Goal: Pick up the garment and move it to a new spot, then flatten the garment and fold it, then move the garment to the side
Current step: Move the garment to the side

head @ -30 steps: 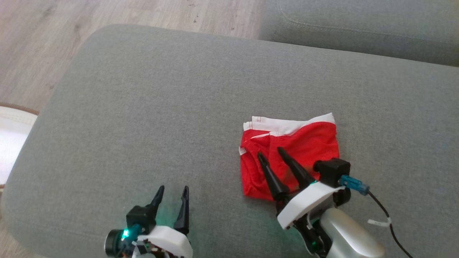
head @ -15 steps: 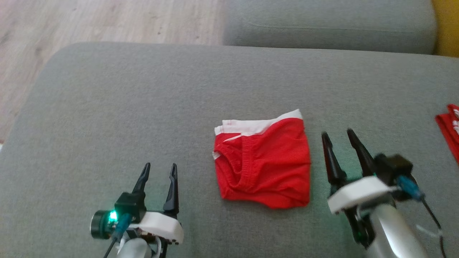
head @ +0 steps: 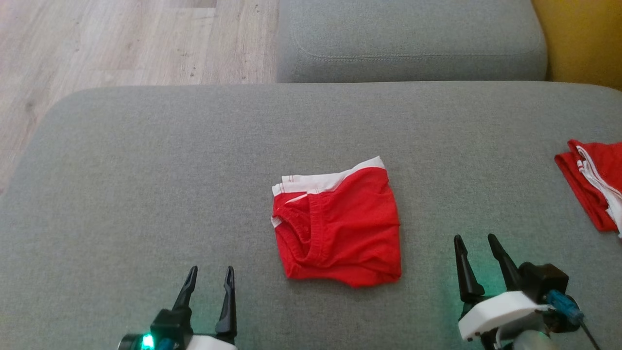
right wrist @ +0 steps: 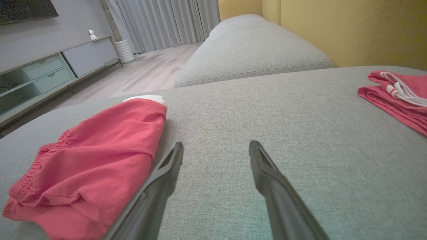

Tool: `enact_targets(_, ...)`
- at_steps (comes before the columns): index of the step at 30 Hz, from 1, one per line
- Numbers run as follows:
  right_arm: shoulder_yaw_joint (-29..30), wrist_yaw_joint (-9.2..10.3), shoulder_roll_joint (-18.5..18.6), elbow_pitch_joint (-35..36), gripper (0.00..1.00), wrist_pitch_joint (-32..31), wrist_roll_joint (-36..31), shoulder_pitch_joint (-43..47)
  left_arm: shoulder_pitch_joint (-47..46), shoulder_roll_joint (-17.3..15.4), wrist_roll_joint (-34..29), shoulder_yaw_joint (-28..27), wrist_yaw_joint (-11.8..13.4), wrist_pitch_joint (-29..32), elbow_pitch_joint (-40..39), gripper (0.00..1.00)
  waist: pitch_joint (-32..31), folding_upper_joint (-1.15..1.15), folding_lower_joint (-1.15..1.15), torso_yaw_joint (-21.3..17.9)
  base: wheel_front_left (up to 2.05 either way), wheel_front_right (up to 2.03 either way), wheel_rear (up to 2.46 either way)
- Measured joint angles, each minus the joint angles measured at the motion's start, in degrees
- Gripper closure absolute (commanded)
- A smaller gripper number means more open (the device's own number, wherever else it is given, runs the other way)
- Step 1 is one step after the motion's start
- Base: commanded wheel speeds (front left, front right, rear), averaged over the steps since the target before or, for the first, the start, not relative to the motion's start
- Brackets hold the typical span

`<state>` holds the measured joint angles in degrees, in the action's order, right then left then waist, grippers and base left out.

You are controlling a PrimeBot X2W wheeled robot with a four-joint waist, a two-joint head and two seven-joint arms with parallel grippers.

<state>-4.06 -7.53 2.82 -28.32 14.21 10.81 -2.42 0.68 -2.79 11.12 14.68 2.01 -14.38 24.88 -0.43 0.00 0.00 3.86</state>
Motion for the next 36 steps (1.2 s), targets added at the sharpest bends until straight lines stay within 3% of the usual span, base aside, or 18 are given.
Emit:
enact_targets(8,-2.90,0.00,-0.01,-0.54,0.00,0.00,1.82,-0.91,-0.07,0.00,-0.01,0.10,-0.11,0.00,-0.40,0.00,0.71,0.00,0.00,0.27,0.00,0.00,0.00)
enact_targets(13,-7.43,0.00,-0.01,-3.42,0.00,-0.01,3.59,-8.00,-0.92,-0.02,0.60,1.78,-0.34,0.00,-0.37,0.00,3.11,0.00,0.01,1.01,0.00,0.00,0.00)
enact_targets(18,-10.26,0.00,0.05,-11.24,0.00,0.00,3.85,-16.10,-3.86,0.03,1.54,4.30,-0.33,0.00,-0.13,0.00,5.77,0.00,0.01,3.25,0.00,0.00,0.00)
enact_targets(23,-12.74,0.00,0.07,-21.41,0.00,-0.53,5.22,-17.52,-5.09,0.02,1.80,5.58,-0.13,0.00,0.29,0.00,7.92,0.00,0.01,5.90,0.00,0.00,0.00)
enact_targets(24,-13.08,0.00,0.18,-22.45,0.31,0.16,6.39,-18.61,-5.09,0.01,2.19,5.61,0.29,0.00,0.30,0.00,8.70,0.00,0.01,6.51,0.00,0.00,0.00)
enact_targets(25,-13.16,0.00,0.22,-22.83,1.00,0.23,6.49,-19.52,-5.10,0.03,2.19,5.59,0.53,0.00,0.21,0.00,9.02,0.00,0.01,6.62,0.00,0.00,0.00)
enact_targets(30,-11.73,0.00,0.00,-22.85,1.00,0.24,6.54,-21.21,-5.12,0.01,2.14,5.31,0.41,0.00,0.27,0.00,9.34,0.00,0.01,4.36,0.00,0.00,0.00)
enact_targets(36,-10.62,0.00,0.08,-18.90,1.00,0.24,6.32,-19.21,-5.52,0.00,1.21,3.99,-0.79,0.00,0.33,0.00,8.60,0.00,0.01,-3.42,0.00,0.00,0.00)
